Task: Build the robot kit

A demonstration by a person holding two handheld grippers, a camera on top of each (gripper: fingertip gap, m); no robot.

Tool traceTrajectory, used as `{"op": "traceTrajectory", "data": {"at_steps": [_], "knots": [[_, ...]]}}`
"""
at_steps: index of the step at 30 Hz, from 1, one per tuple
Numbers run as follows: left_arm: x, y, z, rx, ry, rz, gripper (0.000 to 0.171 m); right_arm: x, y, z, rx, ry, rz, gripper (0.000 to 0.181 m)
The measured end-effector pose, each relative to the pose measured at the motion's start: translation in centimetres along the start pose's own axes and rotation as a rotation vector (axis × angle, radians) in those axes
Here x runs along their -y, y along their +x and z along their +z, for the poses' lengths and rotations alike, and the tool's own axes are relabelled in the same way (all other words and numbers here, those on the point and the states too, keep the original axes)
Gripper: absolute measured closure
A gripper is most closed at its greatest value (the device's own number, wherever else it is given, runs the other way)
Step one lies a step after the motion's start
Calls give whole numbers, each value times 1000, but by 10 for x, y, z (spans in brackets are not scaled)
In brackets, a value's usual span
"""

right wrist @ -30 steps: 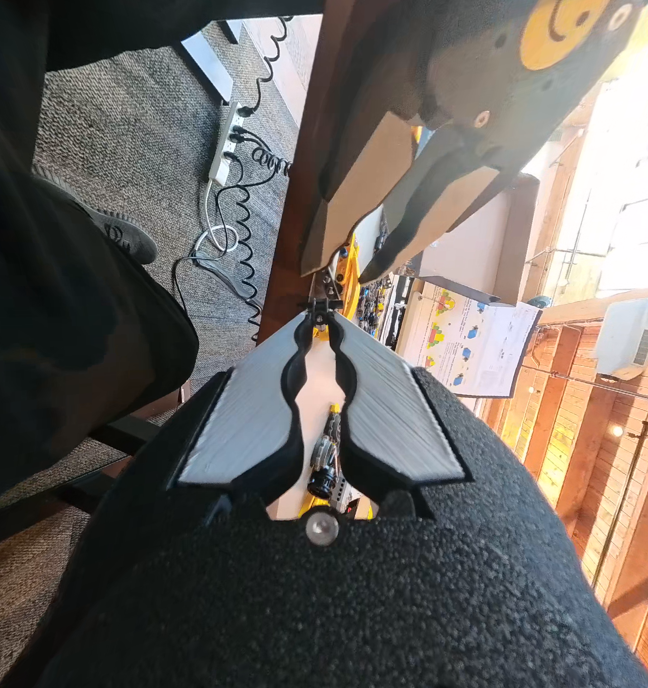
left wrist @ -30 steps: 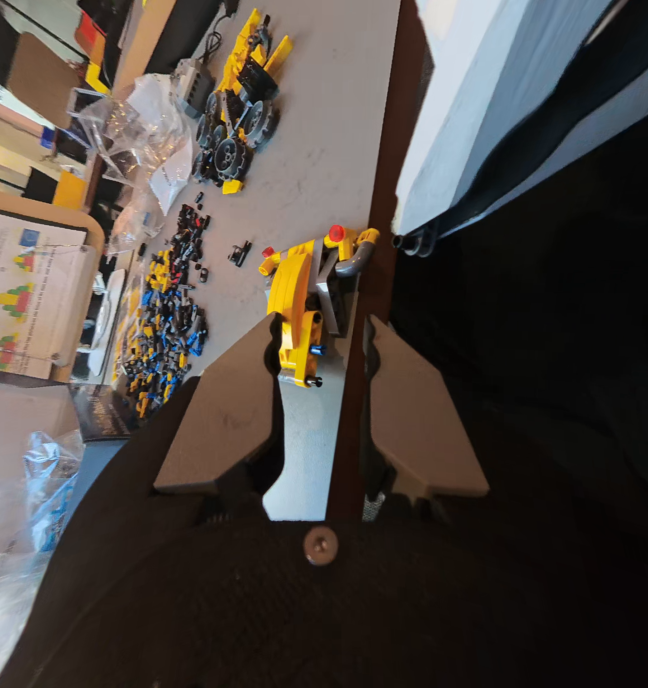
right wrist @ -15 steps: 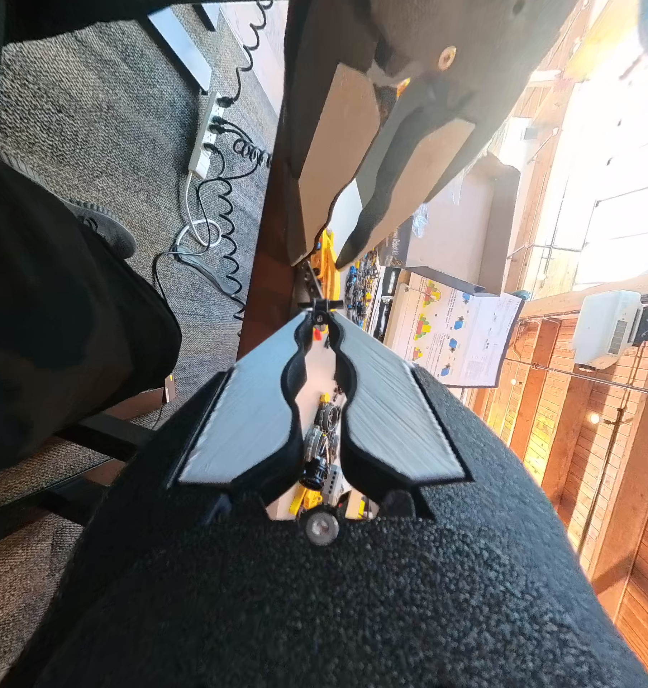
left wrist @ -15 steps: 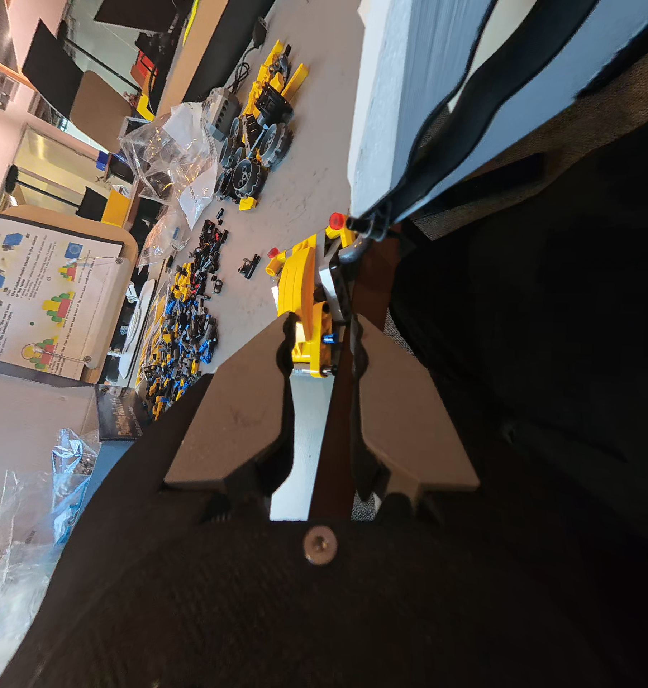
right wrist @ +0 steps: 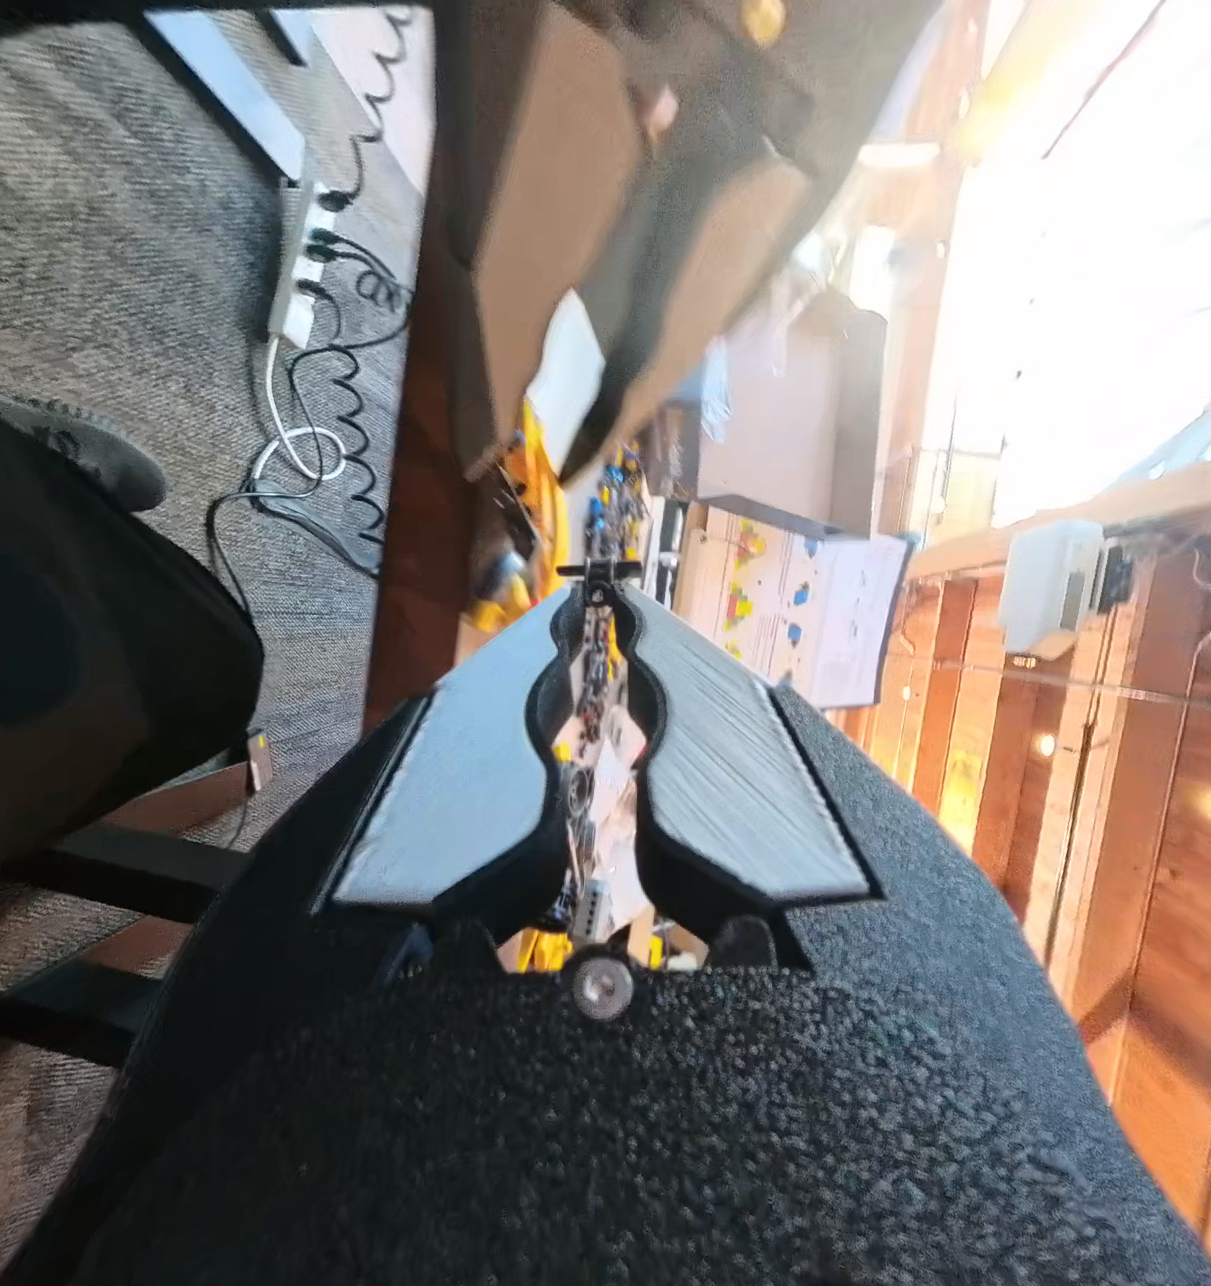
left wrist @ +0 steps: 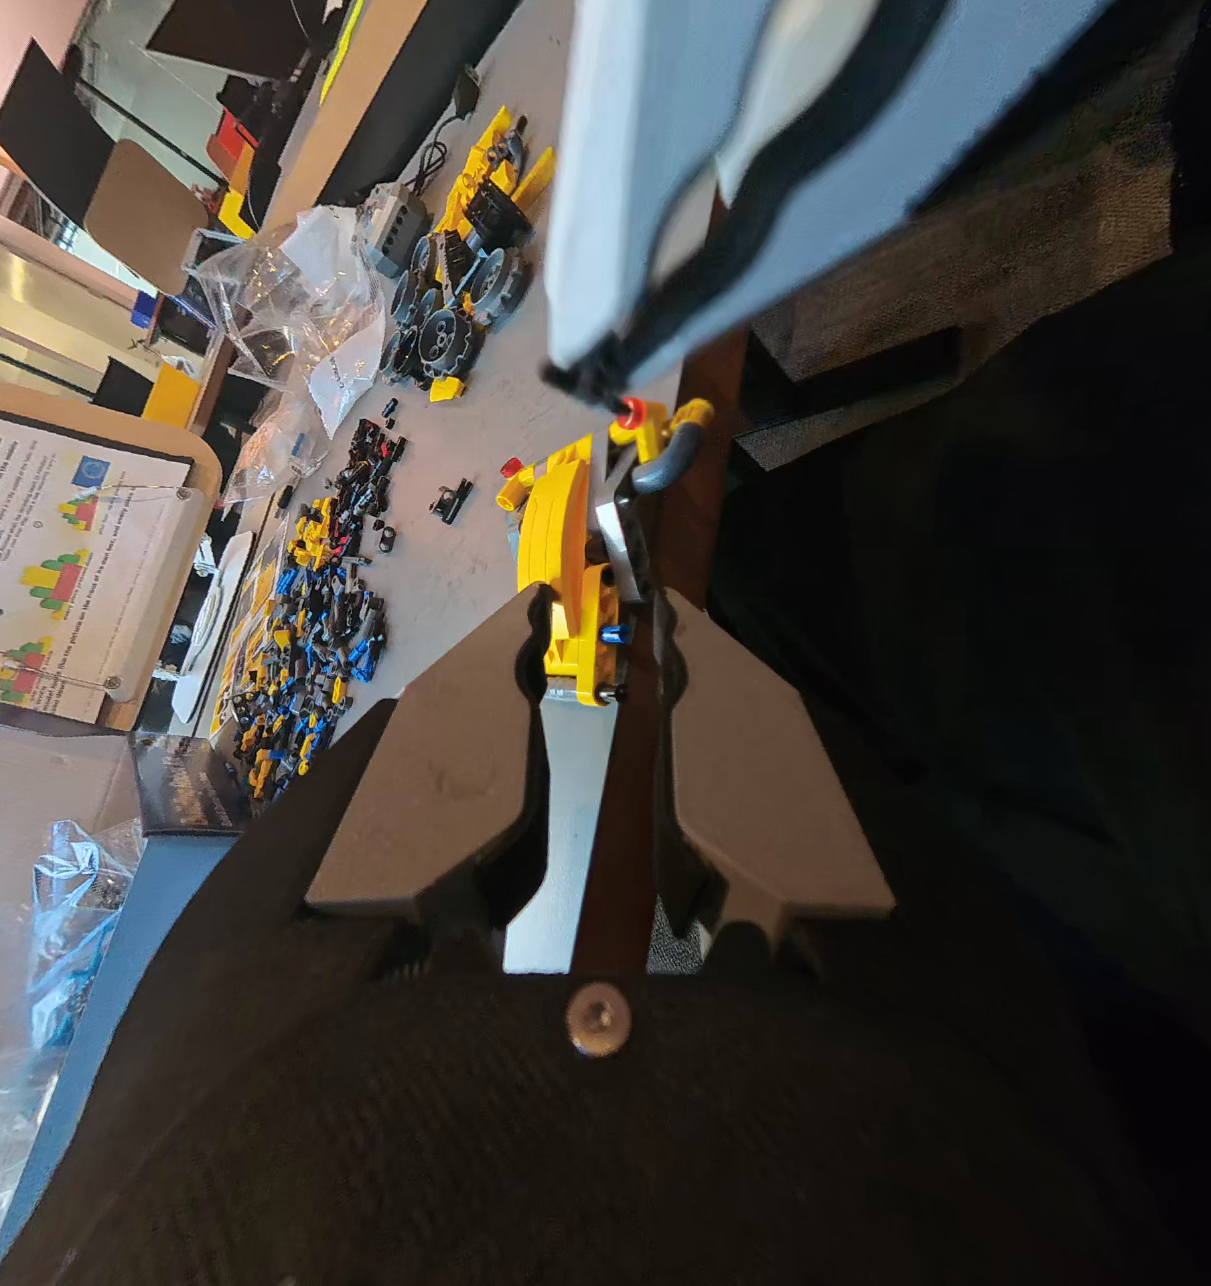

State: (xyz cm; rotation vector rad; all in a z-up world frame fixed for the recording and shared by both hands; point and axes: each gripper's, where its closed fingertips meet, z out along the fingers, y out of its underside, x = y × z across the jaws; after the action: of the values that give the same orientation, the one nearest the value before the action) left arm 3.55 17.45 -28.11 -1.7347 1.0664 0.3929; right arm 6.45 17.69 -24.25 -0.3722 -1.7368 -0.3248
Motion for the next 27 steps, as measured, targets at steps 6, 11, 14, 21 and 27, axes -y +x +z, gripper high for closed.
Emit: {"op": "traceTrajectory", "data": {"at_steps": [6,11,14,21,27], "knots": [[-2,4,1,39,2,26,144,-56,-18,9,135,-80,248,177],[1,2,-1,41,29,-9,154,-79,-27,19,278,-134,291,177],[2,0,-2,45,34,-10,160,-84,-38,24,412,-140,317,177],[3,-1,1,22,42,-33,161,-90,-39,28,608,-112,436,167],[5,0,3,1,47,-40,161,-98,-38,24,648,-105,478,166]]}}
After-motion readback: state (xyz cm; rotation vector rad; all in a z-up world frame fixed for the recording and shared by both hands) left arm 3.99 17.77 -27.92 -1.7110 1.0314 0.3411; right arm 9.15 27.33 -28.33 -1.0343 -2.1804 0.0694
